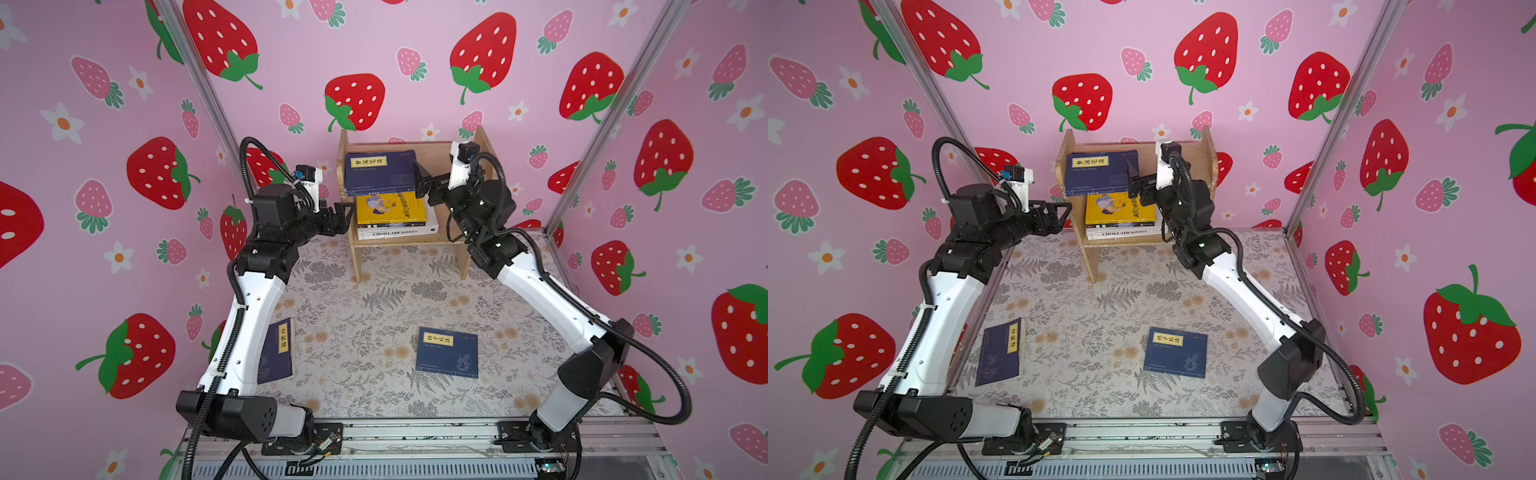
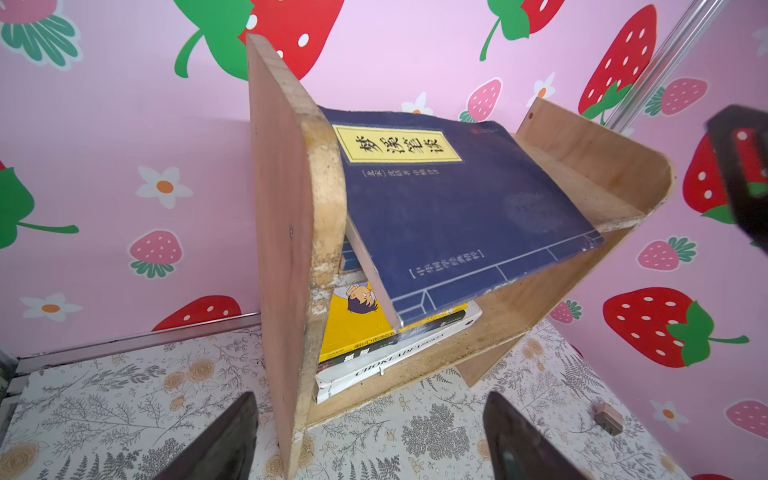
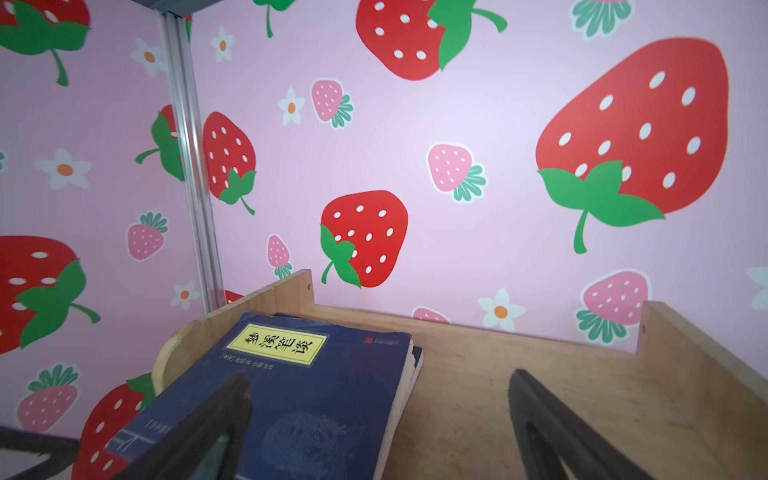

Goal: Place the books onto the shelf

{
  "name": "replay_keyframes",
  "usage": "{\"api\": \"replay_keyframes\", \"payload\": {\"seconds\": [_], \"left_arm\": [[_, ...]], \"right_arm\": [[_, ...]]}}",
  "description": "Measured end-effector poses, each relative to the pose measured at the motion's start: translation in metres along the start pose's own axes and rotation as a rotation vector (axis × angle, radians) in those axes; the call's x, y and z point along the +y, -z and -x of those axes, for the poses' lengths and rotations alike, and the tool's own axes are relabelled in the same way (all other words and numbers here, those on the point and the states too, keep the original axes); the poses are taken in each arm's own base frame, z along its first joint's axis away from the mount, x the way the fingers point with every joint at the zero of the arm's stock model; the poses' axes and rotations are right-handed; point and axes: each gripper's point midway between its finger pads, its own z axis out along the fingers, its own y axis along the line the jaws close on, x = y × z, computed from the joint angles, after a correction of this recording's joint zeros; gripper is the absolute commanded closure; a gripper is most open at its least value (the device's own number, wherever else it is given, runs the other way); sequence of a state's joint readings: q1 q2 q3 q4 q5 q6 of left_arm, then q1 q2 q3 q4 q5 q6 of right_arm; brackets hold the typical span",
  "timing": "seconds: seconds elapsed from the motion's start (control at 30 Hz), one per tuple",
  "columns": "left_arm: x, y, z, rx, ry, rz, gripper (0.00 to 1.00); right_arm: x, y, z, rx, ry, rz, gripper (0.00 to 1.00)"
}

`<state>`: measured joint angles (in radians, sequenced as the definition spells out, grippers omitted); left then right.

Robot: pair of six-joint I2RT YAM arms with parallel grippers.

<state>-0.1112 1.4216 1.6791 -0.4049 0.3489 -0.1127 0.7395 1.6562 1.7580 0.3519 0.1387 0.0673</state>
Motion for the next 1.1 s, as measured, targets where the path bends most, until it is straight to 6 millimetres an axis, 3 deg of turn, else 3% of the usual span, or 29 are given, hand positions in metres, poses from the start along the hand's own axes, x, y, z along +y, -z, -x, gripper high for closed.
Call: {"api": "replay_keyframes", "payload": {"seconds": [0.13,0.3,0.4,0.8,1.1], "left_arm": [[0.001,-0.012,0.001,0.000,-0.013,-0.001,0.14],[0.002,-0.017,0.008,-0.020,-0.022,0.008,0.15],[0.002,-0.017,0.013,-0.037,-0.027,0.009,0.16],[0.006,-0.024,0.013,-0.043,-0.034,0.035,0.24],[0.005,-0.024,0.021,-0.077,-0.065,0.049,0.30]], "right_arm": [[0.005,0.016,0.007,-0.018,0.061,0.043,0.05],[0.011,0.020,-0.028,0.048,0.103,0.077,0.10],[0.014,0.017,-0.044,0.080,0.114,0.089,0.13],[0.020,0.005,-0.078,0.127,0.128,0.111,0.27],[0.022,-0.003,-0.081,0.124,0.129,0.113,0.33]]}}
